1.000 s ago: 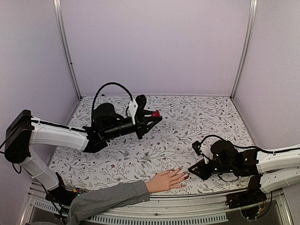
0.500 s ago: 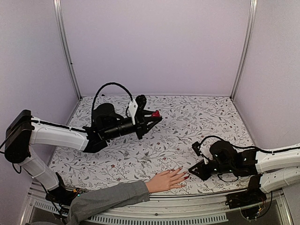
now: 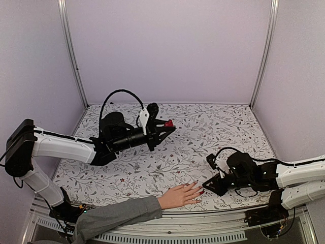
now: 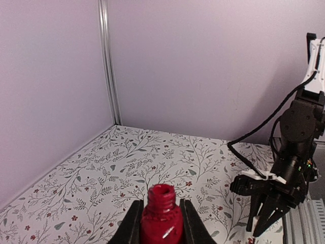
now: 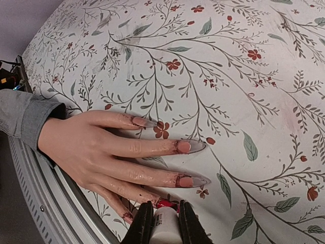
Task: Paint the nails
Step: Paint the nail polish on the nail.
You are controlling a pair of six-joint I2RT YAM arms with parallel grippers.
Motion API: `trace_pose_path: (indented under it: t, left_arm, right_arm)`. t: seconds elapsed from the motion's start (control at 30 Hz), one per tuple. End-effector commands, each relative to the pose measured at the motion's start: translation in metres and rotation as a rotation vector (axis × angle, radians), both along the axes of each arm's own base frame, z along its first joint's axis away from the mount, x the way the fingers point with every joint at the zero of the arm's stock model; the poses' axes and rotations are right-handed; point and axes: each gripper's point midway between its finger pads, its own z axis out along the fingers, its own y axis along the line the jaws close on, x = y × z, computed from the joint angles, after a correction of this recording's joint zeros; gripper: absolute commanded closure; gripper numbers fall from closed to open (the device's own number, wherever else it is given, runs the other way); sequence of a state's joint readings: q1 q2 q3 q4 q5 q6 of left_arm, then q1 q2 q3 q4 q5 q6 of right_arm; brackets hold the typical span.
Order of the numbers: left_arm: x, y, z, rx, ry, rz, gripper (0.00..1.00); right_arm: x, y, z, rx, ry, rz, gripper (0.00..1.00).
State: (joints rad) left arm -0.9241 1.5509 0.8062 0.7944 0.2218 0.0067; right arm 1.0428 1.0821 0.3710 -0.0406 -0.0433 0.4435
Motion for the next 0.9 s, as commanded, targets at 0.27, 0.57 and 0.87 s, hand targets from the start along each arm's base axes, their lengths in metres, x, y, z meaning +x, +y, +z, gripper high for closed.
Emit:
trace_pose_path:
  t: [0.27, 0.57, 0.87]
  left_arm:
    - [0.005, 0.007, 0.009, -0.03, -0.017, 0.022, 1.0]
    - [0.005, 0.007, 0.009, -0.03, -0.017, 0.021, 1.0]
    - [0.006, 0.008, 0.008, -0.027, -0.016, 0.024, 1.0]
  right_arm:
    - [-0.002, 0.003, 0.016, 0.05, -0.041, 0.023, 1.0]
    - [-0.003, 0.004, 0.006, 0.029, -0.018, 0.023, 1.0]
    - [-0.001, 0.002, 0.001, 0.014, -0.013, 0.011, 1.0]
